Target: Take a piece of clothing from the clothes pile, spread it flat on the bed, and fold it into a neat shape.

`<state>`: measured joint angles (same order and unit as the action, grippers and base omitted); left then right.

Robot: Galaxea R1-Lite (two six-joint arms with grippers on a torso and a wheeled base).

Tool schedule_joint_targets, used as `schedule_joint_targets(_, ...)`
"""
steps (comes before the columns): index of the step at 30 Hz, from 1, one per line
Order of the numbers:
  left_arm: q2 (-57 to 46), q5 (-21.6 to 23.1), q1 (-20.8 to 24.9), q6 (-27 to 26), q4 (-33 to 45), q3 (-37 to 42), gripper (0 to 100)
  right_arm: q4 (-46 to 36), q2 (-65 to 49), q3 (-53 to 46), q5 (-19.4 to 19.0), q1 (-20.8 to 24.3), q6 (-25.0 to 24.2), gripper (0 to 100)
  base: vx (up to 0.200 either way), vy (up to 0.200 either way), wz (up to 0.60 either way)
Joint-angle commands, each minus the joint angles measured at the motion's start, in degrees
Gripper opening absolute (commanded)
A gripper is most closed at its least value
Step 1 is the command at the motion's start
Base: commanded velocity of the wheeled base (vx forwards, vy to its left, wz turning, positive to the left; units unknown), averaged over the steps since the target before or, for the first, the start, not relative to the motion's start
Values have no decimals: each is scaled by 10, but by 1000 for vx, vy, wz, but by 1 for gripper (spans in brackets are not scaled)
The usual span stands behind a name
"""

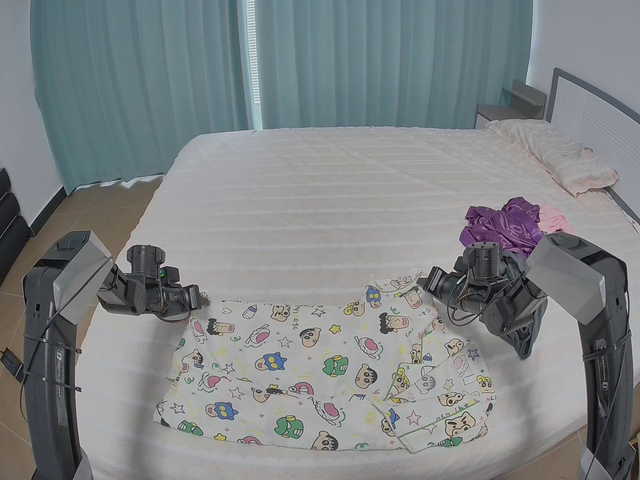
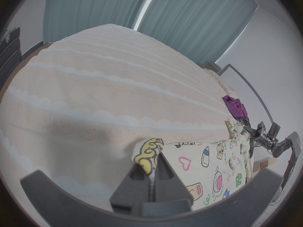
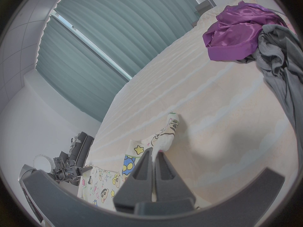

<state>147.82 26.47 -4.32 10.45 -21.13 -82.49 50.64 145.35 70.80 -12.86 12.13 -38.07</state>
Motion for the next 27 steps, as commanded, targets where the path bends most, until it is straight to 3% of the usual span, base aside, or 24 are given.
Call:
schedule_joint_targets(1, 1, -1, -2, 7, -2, 0, 0, 2, -9, -2, 0, -3, -1, 0, 0, 0, 0)
schedule_joint_targets(15, -40, -25, 5, 25, -9, 17, 0, 52, -32, -44, 10, -21, 1, 0, 0, 0, 0)
schedule_joint_targets(27, -102, -23, 2, 26, -93, 124, 0, 53, -88, -102, -7, -21, 20, 0, 0, 0, 0)
